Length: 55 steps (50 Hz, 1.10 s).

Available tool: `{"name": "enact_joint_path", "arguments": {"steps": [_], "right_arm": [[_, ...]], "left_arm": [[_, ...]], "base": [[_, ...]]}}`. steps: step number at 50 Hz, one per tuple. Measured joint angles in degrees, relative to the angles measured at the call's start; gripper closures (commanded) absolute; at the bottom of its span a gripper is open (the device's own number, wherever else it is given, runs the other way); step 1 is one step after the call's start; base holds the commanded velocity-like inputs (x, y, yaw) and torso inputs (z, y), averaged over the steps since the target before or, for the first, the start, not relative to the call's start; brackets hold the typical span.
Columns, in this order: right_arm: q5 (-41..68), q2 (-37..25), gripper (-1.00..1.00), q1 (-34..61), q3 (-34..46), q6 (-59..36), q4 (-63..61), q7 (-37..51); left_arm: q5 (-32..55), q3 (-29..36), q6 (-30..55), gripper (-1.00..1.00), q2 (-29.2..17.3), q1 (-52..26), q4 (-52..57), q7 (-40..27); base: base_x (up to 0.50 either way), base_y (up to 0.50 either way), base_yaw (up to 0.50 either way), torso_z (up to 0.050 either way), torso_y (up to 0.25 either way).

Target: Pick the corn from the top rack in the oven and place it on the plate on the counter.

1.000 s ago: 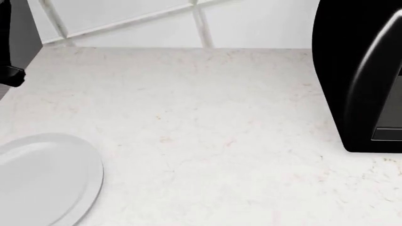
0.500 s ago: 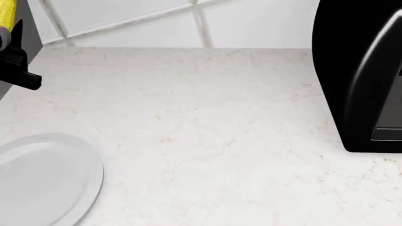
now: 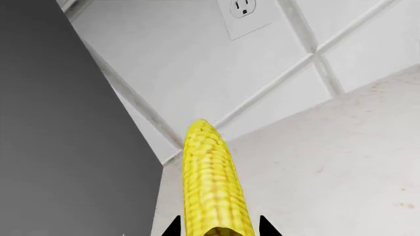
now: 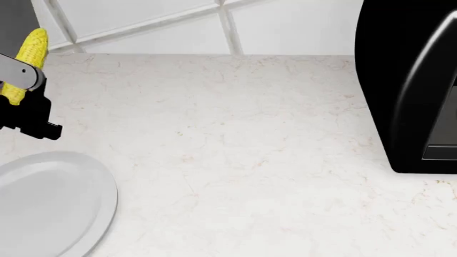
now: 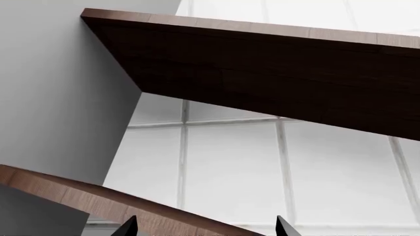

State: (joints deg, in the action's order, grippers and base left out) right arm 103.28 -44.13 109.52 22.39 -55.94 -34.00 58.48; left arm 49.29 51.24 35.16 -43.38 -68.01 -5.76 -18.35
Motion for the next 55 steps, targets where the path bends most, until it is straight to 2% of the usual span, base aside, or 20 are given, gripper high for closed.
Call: {"name": "enact_joint_path", "arguments": {"steps": [34, 55], "right_arm": [[-1.1, -0.8, -1.0, -2.1, 0.2, 0.6, -0.5, -0.6], [-1.6, -1.2, -1.0, -3.1, 0.3, 0.9, -1.0, -0.7]], "left_arm": [[9.9, 0.7, 13.4, 1.0, -0.9, -1.3, -1.5, 3.4], [13.3, 1.0, 18.8, 1.0, -1.5, -2.4, -1.6, 4.1]], "base": [[0.0, 0.0, 0.0, 0.0, 0.0], [0.0, 0.0, 0.0, 0.0, 0.0]]}}
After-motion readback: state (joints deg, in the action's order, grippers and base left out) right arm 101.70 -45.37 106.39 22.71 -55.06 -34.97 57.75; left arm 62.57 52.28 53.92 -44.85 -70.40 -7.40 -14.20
